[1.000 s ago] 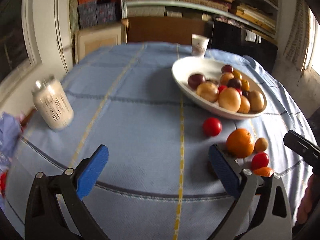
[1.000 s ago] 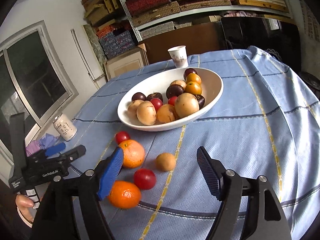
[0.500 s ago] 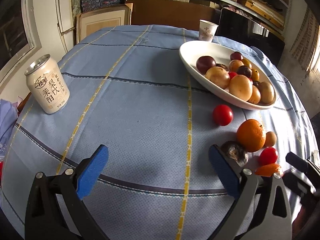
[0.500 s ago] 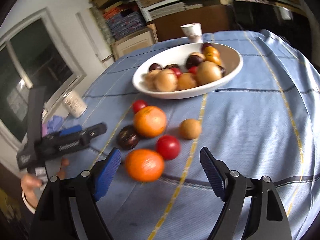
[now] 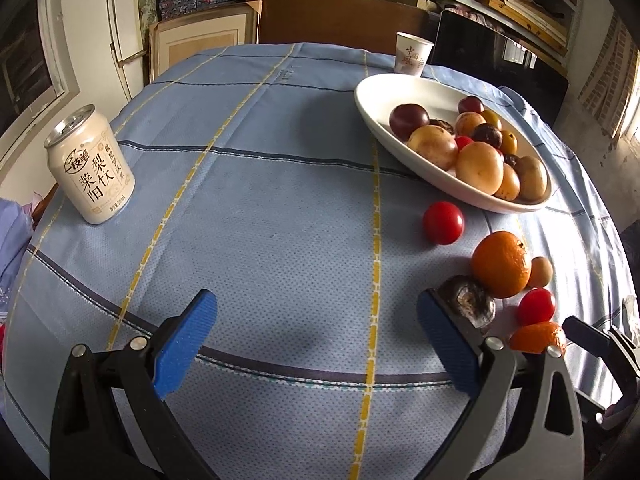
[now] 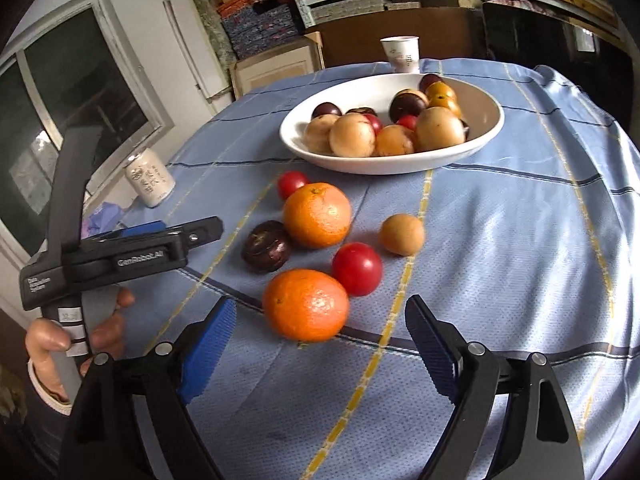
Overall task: Organize fruits
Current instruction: 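Move both open tools back to the fruit pile, then grasp an orange with the right tool while the left tool grasps a dark brown fruit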
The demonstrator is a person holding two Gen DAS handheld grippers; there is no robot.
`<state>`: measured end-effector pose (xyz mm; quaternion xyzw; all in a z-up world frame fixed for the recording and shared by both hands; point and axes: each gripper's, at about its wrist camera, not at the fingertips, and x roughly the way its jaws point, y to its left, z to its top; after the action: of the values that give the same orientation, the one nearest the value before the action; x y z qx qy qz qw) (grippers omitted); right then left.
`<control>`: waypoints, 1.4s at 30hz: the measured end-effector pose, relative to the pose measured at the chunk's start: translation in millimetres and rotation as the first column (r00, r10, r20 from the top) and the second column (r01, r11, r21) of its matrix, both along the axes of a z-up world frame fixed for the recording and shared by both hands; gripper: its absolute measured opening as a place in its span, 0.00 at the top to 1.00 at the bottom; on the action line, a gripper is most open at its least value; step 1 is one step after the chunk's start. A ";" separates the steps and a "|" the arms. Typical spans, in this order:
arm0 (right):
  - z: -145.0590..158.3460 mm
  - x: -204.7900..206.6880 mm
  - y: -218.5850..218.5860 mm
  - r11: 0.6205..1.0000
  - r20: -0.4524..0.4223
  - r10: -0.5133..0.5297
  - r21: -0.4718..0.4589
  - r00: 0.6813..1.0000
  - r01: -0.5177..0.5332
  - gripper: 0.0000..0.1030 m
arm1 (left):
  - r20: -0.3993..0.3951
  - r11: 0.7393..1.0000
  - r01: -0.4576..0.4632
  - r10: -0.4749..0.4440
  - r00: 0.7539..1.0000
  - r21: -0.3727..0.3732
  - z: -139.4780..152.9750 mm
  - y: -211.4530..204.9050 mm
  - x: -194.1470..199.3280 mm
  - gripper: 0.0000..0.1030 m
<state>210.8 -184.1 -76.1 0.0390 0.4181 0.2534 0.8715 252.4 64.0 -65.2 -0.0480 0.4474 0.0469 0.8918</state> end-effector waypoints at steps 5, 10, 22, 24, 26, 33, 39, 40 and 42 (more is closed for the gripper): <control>0.2 0.0 -1.3 1.000 -0.006 0.017 0.025 1.000 -0.017 0.15 | 0.005 1.000 0.000 0.000 1.000 0.009 0.8 -1.3 -0.7 0.04; -3.5 2.2 0.6 0.999 -0.038 0.034 0.022 0.999 -0.033 0.24 | 0.001 1.000 0.004 -0.004 1.000 0.015 0.6 -2.2 -0.7 0.04; -7.7 4.9 3.3 0.998 -0.060 0.059 0.034 0.996 -0.057 0.50 | 0.004 1.000 0.006 -0.006 1.000 0.017 1.1 -2.2 -1.7 0.04; -7.4 5.5 3.7 0.998 -0.060 0.062 0.030 0.996 -0.061 0.54 | 0.004 1.000 0.003 -0.003 1.000 0.020 1.0 -2.6 -1.6 0.04; -7.4 6.4 2.5 0.998 -0.063 0.063 0.035 0.996 -0.061 0.55 | 0.005 1.000 0.002 -0.002 1.000 0.022 1.1 -2.3 -1.4 0.04; 5.4 4.4 -13.5 0.994 -0.044 0.059 0.094 0.997 -0.054 0.56 | 0.054 0.996 0.063 -0.066 0.996 0.058 6.6 -14.1 -6.6 0.04; 21.7 4.8 -45.5 0.989 0.025 -0.060 0.139 0.998 0.056 0.56 | 0.088 0.954 0.293 -0.298 0.950 0.065 9.8 -47.6 -14.0 0.14; 22.5 5.4 -48.2 0.987 0.024 -0.070 0.146 0.997 0.066 0.56 | 0.087 0.944 0.321 -0.327 0.941 0.072 9.0 -53.0 -14.3 0.20; 24.6 6.6 -53.8 0.982 0.020 -0.088 0.167 0.996 0.084 0.56 | 0.067 0.929 0.365 -0.369 0.927 0.065 5.1 -61.0 -11.3 0.37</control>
<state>217.4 -238.0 -51.5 0.1258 0.3817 0.2498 0.8810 241.0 3.0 -60.1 0.0578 0.4118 -0.1111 0.9026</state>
